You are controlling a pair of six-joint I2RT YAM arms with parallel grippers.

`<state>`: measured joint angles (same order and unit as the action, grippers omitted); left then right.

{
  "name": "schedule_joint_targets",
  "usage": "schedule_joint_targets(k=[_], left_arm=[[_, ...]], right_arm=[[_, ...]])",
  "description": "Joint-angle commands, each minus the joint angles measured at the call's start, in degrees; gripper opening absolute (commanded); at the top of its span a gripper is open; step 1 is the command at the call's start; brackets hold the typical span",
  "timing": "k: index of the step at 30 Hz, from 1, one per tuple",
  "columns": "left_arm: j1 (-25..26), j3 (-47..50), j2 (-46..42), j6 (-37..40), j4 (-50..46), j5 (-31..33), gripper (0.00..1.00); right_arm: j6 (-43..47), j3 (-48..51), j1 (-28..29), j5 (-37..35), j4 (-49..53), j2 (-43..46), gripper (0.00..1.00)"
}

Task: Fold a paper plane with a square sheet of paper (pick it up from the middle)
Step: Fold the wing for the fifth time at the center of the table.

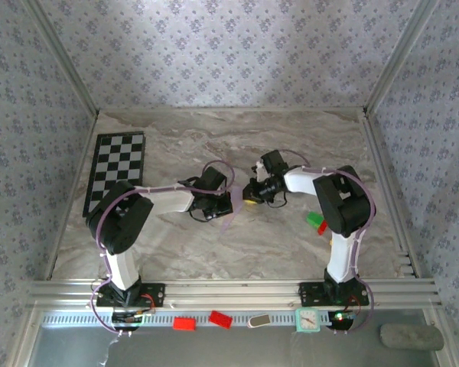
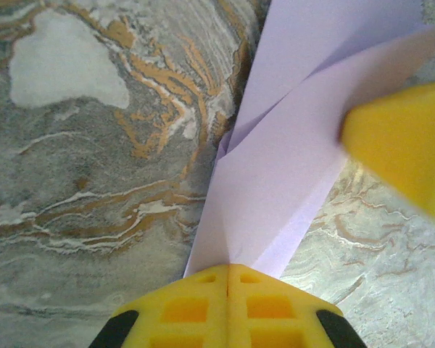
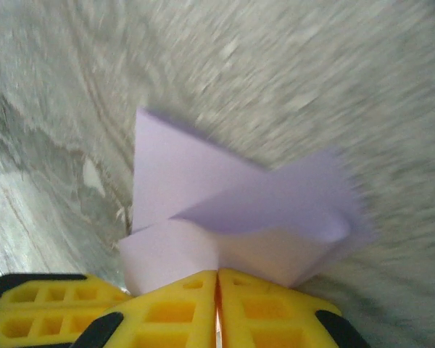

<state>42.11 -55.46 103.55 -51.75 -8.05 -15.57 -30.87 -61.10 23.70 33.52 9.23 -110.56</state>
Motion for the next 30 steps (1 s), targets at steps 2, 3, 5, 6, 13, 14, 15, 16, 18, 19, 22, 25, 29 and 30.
schedule_joint_targets(k=[2, 3, 5, 6, 13, 14, 15, 16, 18, 19, 22, 25, 29, 30], left_arm=[[-0.36, 3.57, 1.57, 0.51, -9.67, 1.42, 0.0], [-0.28, 2.87, 1.57, 0.72, -9.86, 1.17, 0.0], [-0.29, 1.68, 1.59, 1.31, -10.14, 0.87, 0.0], [-0.27, 1.06, 1.66, 1.54, -10.12, 0.77, 0.0], [-0.27, -4.13, 1.08, 3.74, -10.13, -0.92, 0.0], [-0.35, -4.9, 0.69, 3.82, -9.98, -1.03, 0.01], [-0.27, -5.57, 0.01, 3.76, -9.53, -1.21, 0.03], [-0.36, -6.21, -0.84, 3.57, -8.93, -1.53, 0.05], [-0.62, -7.04, -2.78, 3.27, -8.03, -1.97, 0.09], [-0.91, -7.26, -4.05, 3.17, -7.91, -1.99, 0.12], [-2.18, -6.7, -8.11, 3.13, -8.45, -1.03, 0.21], [-4.05, -4.19, -13.02, 2.97, -9.35, 0.73, 0.31], [-7.28, -0.53, -19.72, 4.06, -12.32, 4.64, 0.44], [-8.24, 0.54, -21.21, 4.76, -13.46, 5.8, 0.48]], right_arm=[[-1.2, -2.02, -5.89, -7.9, -0.3, -3.39, 0.12], [-1.79, -2.54, -6.77, -7.88, -0.41, -3.81, 0.12], [-2.51, -3.34, -8.03, -7.59, -0.86, -4.05, 0.12], [-2.61, -3.77, -8.36, -7.64, -0.74, -3.91, 0.12], [-1.9, -3.55, -7.97, -6.22, -0.19, 3.19, 0.13], [-1.91, -2.83, -7.73, -5.94, -0.43, 4.53, 0.14], [-2.01, -1.81, -7.3, -5.84, -0.69, 6.37, 0.15], [-2.06, -0.86, -6.73, -5.96, -0.78, 8.04, 0.16], [-1.92, 1.0, -5.63, -6.22, -0.38, 10.86, 0.18], [-1.91, 1.97, -4.88, -6.82, 0.09, 12.25, 0.2], [-1.82, 3.99, -2.55, -8.95, 2.02, 15.93, 0.27], [-2.17, 4.97, 0.37, -12.52, 4.83, 18.81, 0.35], [-4.61, 5.08, 4.58, -17.95, 8.38, 20.74, 0.44], [-5.79, 4.82, 5.89, -19.49, 9.58, 20.83, 0.46]])
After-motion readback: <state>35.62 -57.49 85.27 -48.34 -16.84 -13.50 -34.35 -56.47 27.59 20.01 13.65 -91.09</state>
